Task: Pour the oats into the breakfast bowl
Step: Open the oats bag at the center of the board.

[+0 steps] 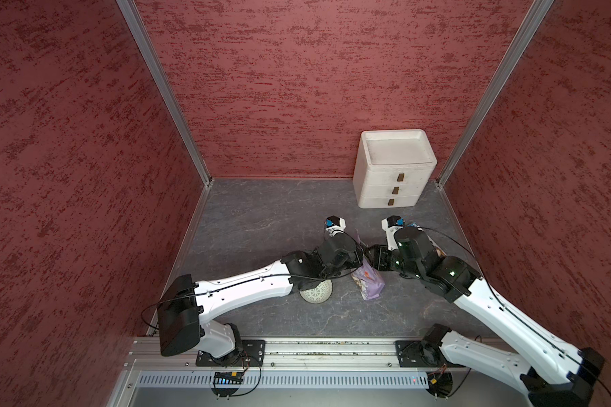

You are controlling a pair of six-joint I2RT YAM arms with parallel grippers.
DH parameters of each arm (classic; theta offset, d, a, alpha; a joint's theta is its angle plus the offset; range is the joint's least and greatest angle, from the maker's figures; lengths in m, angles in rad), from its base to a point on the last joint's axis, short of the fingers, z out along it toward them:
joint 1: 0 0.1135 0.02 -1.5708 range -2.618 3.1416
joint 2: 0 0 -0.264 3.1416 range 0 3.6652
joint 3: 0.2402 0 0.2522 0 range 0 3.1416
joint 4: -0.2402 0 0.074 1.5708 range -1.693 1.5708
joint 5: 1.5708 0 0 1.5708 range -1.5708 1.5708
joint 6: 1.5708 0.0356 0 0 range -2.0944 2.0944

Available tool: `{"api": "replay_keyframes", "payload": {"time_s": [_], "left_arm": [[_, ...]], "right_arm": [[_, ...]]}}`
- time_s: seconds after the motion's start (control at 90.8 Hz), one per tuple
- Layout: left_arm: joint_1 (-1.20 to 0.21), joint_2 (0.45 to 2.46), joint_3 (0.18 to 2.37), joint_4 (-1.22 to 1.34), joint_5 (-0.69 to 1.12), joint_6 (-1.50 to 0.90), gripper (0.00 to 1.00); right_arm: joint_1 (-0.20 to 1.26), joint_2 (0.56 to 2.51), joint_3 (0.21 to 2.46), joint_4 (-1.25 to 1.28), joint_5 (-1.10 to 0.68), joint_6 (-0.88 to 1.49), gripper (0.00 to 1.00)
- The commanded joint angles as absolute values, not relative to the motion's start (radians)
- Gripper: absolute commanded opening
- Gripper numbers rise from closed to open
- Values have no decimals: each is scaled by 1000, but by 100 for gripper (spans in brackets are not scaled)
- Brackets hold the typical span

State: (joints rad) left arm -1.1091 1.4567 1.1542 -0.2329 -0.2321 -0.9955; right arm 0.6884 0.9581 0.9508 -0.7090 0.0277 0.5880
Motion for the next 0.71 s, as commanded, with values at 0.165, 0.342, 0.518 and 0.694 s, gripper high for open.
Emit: {"api": "replay_keyframes", "payload": {"time_s": [0.165, 0.342, 0.518, 0.694], "left_arm": [[-1105, 1486, 1182, -232, -206, -994, 10], [-1090, 1486, 1227, -281, -191, -949, 0], [-1043, 1459, 1360, -480, -225, -827, 0], [-978, 1501, 1499, -681, -191, -745, 0]], "right_arm": [[683, 986, 992, -750, 78, 531, 14], [683, 1005, 1056, -800, 178, 471, 0], [684, 1022, 1162, -874, 417, 368, 0], [684, 1072, 1203, -864, 647, 231, 0]]}}
